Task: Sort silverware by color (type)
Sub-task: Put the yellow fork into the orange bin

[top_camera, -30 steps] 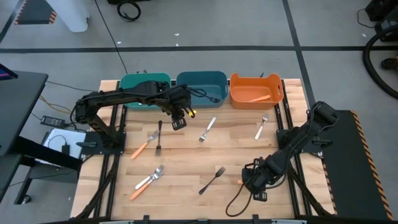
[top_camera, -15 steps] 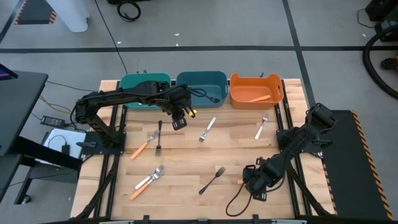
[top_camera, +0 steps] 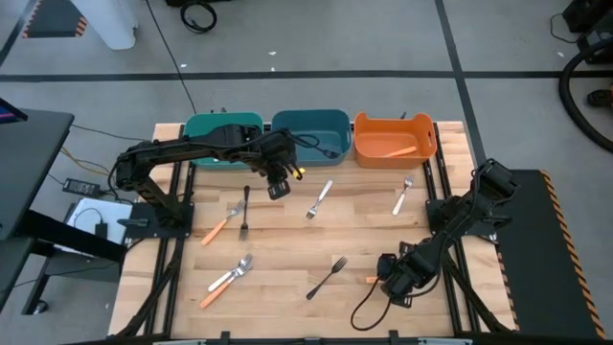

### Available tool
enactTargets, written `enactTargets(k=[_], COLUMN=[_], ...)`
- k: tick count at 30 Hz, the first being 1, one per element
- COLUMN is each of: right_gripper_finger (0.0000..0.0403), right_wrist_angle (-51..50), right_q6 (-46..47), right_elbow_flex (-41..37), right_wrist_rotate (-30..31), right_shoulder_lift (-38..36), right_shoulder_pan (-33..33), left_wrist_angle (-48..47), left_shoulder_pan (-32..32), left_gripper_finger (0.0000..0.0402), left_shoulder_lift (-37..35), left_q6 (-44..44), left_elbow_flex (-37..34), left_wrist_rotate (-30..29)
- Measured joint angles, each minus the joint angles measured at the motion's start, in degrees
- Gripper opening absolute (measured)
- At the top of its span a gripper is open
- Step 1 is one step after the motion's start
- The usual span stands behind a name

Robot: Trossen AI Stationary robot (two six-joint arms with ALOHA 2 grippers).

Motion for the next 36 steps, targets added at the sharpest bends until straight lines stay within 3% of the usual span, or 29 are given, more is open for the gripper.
enactTargets(k=[5, 15, 23, 36], right_gripper_finger=[0.0104, 0.0103, 0.0034, 0.0033], right_wrist_angle=[0.89, 3.89, 4.22, 0.87], right_q6=[-0.60, 0.43, -1.12, 0.01], right_elbow_flex=[-1.00, -4.17, -4.33, 0.07], right_wrist_rotate=[2.47, 0.76, -1.46, -4.79], right_shoulder_lift=[0.00, -0.31, -0.22, -3.91], right_shoulder_pan=[-0.02, -1.42, -4.17, -7.61], left_wrist_angle=[0.35, 0.56, 0.74, -0.84], left_shoulder_pan=[0.00, 0.00, 0.07, 0.67], left_gripper_finger=[0.0094, 0.0094, 0.0094, 0.0094], left_shoulder_lift=[0.00, 0.00, 0.00, -0.52], left_q6=[0.04, 1.10, 1.53, 5.95], left_elbow_flex=[0.00, -0.01, 0.00, 0.04], left_wrist_rotate=[0.00, -0.01, 0.00, -0.02])
